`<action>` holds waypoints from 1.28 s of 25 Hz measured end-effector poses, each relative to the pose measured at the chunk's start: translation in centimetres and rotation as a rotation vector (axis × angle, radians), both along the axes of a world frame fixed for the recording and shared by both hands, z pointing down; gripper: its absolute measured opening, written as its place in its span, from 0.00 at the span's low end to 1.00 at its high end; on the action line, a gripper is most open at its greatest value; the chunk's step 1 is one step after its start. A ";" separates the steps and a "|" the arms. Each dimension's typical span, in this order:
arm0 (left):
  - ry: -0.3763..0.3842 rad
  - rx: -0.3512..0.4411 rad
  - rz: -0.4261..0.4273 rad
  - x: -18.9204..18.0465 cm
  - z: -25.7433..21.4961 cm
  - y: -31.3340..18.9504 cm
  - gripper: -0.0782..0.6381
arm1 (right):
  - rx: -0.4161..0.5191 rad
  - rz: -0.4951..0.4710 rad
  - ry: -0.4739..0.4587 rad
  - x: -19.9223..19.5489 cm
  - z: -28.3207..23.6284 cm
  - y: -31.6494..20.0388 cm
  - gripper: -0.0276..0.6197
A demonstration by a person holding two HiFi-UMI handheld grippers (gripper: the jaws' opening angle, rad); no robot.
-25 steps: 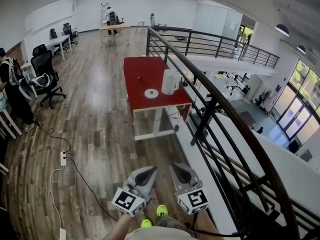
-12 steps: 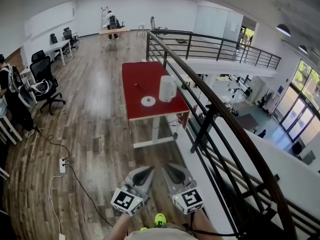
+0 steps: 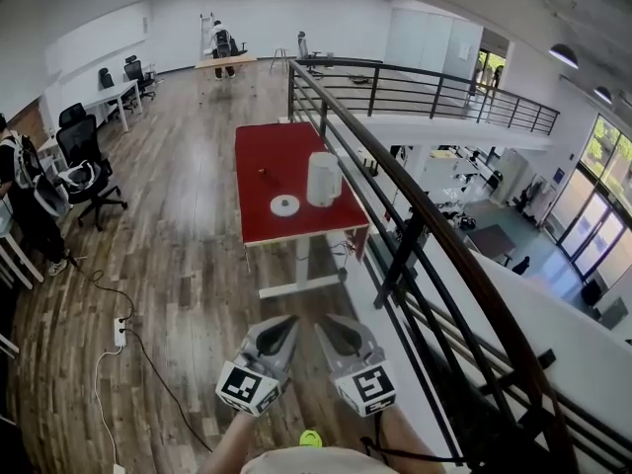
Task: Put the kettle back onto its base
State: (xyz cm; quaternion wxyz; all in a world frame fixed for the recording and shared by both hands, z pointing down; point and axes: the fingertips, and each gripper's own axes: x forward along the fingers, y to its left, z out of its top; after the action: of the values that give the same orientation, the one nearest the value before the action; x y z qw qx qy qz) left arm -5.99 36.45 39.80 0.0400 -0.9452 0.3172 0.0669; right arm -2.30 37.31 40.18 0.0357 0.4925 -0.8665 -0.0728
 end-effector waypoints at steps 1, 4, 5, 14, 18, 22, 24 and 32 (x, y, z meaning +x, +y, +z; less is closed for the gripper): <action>-0.003 0.010 -0.010 0.3 -0.1 -0.4 0.11 | 0.003 0.001 -0.004 0.4 -0.1 -0.4 0.11; -0.011 0.032 -0.030 1.0 -0.6 -1.6 0.11 | 0.024 0.007 0.015 1.3 -0.6 -1.5 0.12; -0.016 0.036 -0.031 1.2 -0.8 -1.9 0.11 | 0.030 0.009 0.019 1.5 -0.7 -1.9 0.11; -0.001 0.029 -0.027 2.7 -0.7 -4.1 0.10 | 0.029 0.006 0.003 1.7 -0.6 -4.2 0.11; 0.017 0.015 -0.021 3.4 -0.3 -5.8 0.10 | 0.014 -0.001 -0.005 2.3 0.1 -5.9 0.11; 0.009 0.003 -0.002 4.0 0.1 -8.4 0.10 | 0.000 0.018 -0.007 2.9 0.3 -8.8 0.11; 0.015 0.005 0.009 4.2 -0.2 -9.8 0.10 | -0.018 0.027 -0.007 3.0 0.4 -10.2 0.11; 0.032 0.007 0.036 4.3 -0.8 -15.6 0.10 | -0.037 0.052 0.008 3.1 0.5 -16.0 0.11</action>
State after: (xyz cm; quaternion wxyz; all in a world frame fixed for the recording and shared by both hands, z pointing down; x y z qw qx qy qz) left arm -1.67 20.81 39.03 0.0370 -0.9494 0.3005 0.0840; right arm 0.85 21.34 40.63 0.0499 0.5137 -0.8546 -0.0578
